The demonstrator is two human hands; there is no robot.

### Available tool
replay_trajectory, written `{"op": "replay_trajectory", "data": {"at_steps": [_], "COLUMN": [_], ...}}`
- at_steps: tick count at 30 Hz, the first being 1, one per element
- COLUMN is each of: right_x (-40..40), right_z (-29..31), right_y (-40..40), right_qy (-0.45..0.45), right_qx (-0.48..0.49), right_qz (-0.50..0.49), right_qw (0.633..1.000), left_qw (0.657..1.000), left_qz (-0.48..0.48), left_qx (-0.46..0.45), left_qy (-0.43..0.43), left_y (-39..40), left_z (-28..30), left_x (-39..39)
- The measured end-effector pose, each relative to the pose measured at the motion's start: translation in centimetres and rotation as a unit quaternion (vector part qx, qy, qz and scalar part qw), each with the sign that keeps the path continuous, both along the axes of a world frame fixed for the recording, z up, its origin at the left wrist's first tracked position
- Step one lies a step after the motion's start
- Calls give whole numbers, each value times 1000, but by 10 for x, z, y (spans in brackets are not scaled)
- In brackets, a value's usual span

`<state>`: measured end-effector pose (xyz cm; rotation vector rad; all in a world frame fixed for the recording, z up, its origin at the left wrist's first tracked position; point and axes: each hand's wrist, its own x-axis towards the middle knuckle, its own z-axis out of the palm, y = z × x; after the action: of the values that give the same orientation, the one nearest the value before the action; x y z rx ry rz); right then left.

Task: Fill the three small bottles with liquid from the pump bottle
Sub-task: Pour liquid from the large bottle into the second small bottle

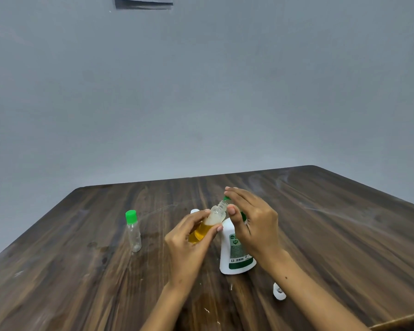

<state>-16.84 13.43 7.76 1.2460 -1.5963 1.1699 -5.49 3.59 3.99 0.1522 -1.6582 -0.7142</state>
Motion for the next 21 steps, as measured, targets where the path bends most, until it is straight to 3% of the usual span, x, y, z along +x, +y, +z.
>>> {"op": "replay_trajectory", "data": {"at_steps": [21], "right_x": [-1], "right_z": [1], "right_y": [6], "right_qy": [-12], "right_qx": [56], "right_qz": [30], "right_qw": [998], "left_qw": [1000], "left_qz": [-13], "left_qx": [-1], "left_qy": [3], "left_y": [-3], "left_z": [0], "left_x": [-1]}}
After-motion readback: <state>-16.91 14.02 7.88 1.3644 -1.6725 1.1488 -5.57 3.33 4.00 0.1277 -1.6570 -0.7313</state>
